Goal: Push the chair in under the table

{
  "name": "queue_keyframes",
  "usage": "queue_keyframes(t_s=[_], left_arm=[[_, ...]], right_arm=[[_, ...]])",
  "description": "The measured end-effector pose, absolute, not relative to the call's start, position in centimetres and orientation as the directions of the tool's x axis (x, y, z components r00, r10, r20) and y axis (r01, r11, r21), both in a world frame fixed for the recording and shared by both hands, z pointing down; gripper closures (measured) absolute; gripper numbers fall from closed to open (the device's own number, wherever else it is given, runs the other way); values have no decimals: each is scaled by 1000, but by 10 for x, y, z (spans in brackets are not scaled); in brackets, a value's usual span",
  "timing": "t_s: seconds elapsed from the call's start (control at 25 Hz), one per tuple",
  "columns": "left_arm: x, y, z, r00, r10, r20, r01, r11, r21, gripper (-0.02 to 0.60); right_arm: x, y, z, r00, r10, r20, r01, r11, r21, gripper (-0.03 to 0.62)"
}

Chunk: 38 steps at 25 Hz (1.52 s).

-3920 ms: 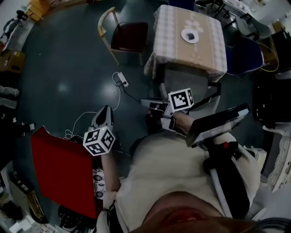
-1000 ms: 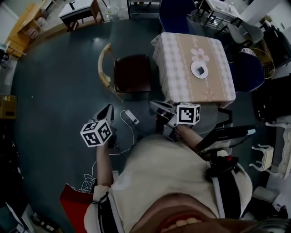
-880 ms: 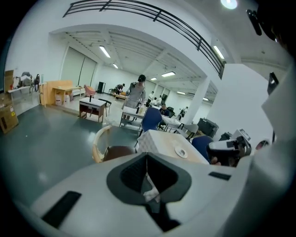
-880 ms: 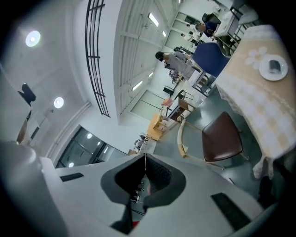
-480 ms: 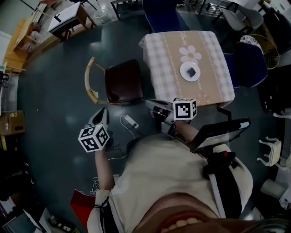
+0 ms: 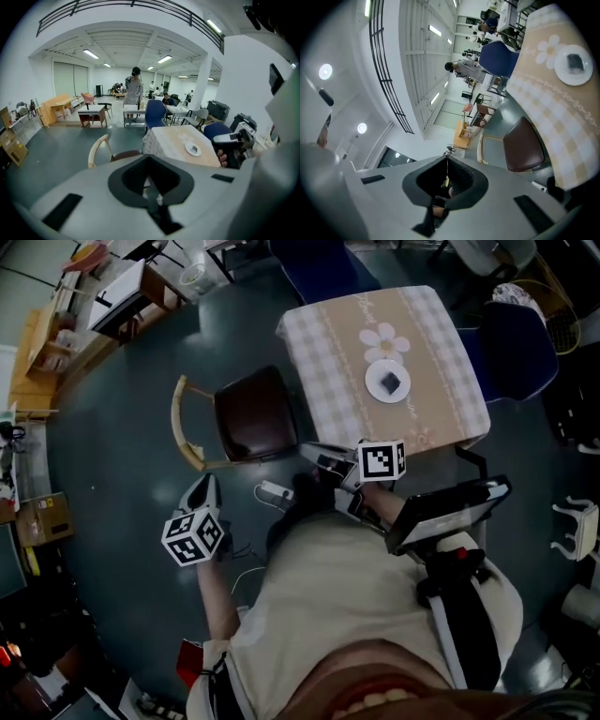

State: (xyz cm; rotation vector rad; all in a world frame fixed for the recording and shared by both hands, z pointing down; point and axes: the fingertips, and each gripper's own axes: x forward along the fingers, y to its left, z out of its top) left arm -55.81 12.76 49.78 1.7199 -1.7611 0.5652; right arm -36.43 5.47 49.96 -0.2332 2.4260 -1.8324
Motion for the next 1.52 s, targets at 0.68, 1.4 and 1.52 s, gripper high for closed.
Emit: queue_keyframes(t_s=[0.68, 1.4, 1.52], left_arm=[[-701, 70, 542, 80, -759, 646, -988, 23, 150, 572], [-769, 58, 600, 82, -672, 736, -976, 94, 194, 572], [-770, 60, 606, 101, -653, 750, -965, 119, 234, 572]], right_arm=[[-444, 43, 496, -938, -315, 142, -230, 263, -937, 582], [-468, 30, 488, -891, -425, 157, -266, 211, -941, 582], [-465, 28, 494, -893, -422, 157, -263, 206, -943, 582]])
